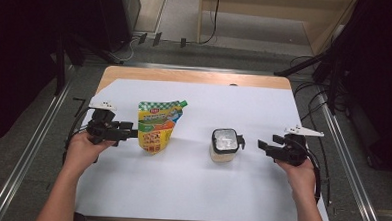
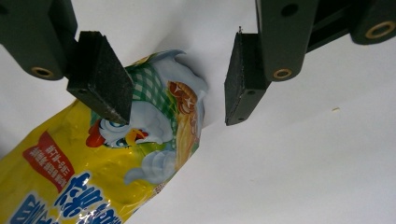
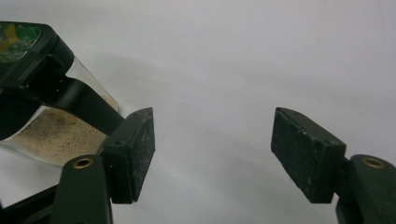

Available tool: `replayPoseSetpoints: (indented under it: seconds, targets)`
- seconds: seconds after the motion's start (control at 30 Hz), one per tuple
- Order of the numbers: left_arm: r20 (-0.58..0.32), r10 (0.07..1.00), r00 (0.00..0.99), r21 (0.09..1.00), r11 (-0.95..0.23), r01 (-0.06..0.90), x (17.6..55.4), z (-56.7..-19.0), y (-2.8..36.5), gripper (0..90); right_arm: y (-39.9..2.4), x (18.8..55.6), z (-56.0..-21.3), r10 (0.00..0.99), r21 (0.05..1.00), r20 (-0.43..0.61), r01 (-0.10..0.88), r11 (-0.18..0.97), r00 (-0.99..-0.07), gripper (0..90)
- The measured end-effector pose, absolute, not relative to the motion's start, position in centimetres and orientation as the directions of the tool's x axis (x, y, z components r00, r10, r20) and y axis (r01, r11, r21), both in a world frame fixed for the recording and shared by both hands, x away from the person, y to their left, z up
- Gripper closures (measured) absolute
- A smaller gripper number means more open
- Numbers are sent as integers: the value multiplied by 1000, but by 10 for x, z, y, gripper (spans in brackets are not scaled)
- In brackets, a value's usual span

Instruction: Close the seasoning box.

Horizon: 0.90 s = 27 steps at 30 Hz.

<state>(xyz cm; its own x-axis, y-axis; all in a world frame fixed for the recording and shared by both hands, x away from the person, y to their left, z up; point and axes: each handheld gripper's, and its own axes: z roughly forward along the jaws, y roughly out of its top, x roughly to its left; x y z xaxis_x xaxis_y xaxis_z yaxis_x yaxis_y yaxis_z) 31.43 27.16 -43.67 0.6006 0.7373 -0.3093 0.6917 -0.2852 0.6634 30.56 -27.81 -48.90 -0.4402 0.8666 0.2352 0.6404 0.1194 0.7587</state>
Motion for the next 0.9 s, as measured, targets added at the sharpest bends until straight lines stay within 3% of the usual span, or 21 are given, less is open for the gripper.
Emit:
replayPoseSetpoints:
  seconds: [0.7,0.9]
  targets:
    - [-308,742,596,641,-301,706,318,-442,270,421,-276,307,-492,869,754,222,643,135,-442,308]
    - [-296,757,583,640,-296,709,320,-445,270,372,-278,307,-493,871,753,220,644,134,-438,308]
